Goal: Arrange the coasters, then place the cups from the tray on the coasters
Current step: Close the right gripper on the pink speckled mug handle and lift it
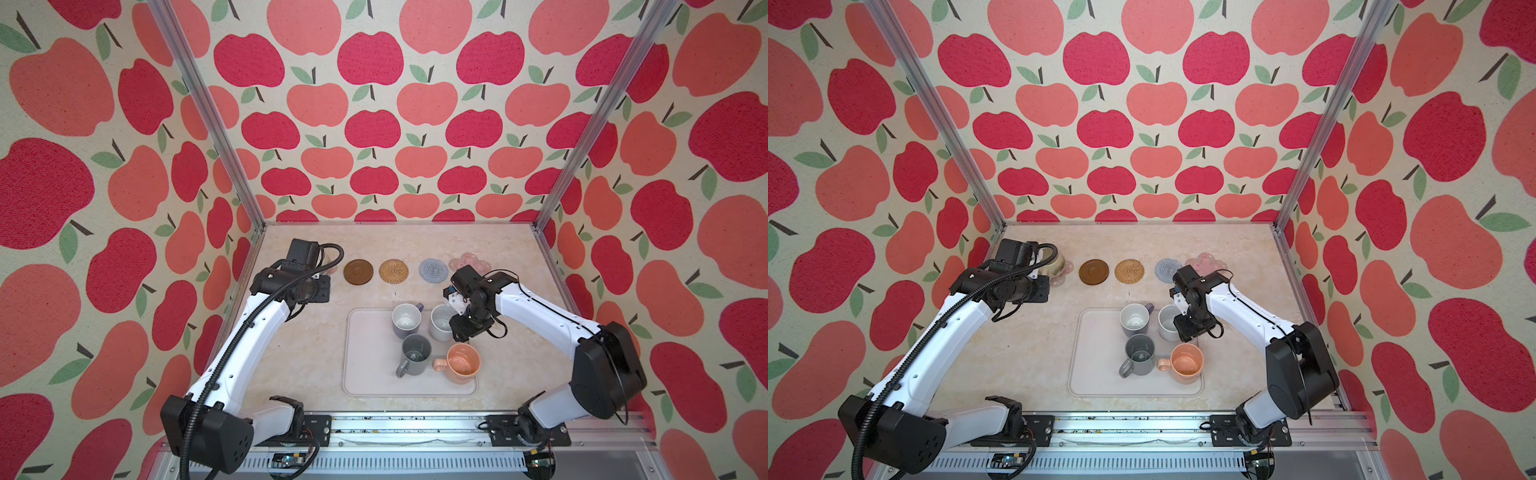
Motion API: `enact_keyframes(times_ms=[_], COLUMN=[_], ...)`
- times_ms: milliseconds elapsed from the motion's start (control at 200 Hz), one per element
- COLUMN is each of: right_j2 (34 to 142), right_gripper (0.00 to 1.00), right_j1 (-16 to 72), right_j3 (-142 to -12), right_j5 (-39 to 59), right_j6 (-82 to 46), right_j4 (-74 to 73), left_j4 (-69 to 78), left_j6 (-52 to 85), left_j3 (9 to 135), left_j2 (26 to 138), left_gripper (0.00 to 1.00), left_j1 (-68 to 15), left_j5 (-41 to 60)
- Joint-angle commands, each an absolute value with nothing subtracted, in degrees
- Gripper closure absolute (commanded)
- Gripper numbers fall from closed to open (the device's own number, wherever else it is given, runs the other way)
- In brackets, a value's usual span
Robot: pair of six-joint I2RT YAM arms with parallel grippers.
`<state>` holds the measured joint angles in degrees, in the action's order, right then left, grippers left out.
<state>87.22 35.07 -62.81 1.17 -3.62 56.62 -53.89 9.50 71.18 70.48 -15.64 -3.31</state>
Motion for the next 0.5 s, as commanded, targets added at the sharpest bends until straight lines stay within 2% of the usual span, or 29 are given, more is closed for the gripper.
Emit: enact_keyframes(times_ms=[0,490], right_j2=[88.3,90.5], right_gripper=[0.49,0.82], right_j1=[35.6,36.2], right_j3=[-63.5,-63.2], right_j5=[0.3,-1.2], right_j6=[-3.1,-5.3], right_j4=[55.4,54.0], left_j4=[-55.6,-55.9], left_j6=[10.5,10.8], left_j3=[70.8,70.2], left_j2=[69.5,69.0], left_gripper=[0.65,0.65], left_j1=[-16.0,-15.9], left_j5=[-4.8,-5.3])
